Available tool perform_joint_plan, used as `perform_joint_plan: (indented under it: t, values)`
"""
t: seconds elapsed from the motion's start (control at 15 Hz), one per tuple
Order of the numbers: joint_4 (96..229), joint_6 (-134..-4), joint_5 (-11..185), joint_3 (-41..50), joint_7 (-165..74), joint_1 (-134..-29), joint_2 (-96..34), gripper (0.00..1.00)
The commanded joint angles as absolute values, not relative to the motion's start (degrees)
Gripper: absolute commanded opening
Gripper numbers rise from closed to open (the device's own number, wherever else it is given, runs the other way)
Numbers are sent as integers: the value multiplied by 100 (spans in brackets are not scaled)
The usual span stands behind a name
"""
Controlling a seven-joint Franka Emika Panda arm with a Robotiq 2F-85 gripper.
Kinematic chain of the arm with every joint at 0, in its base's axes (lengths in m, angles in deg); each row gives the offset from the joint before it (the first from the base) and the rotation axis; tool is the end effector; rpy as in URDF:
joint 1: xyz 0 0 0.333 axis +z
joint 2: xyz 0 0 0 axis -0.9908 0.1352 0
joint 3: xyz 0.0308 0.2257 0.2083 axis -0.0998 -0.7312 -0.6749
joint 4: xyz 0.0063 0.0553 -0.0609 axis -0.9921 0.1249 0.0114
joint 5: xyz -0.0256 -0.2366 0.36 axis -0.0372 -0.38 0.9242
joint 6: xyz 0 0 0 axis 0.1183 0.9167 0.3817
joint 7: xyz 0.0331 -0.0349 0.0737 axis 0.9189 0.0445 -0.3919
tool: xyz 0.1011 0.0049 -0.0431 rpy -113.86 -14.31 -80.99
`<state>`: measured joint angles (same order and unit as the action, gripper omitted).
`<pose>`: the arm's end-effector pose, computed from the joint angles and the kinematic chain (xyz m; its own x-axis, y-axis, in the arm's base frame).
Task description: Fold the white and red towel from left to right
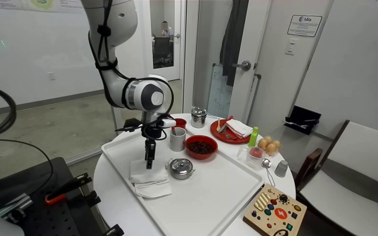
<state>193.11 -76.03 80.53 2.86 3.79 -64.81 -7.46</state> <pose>0.4873 0.1313 -0.0002 0.8430 -0.5118 -0.1655 -0.4377 -0.8315 0.3421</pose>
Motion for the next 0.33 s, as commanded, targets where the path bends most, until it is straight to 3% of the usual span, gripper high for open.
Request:
perform_joint_plan:
  t: [0.0,0.27]
  values:
    - [19262,-7600,8139,346,305,-6353,-741,100]
    - [19216,-7597,8130,337,300,-6289,-741,100]
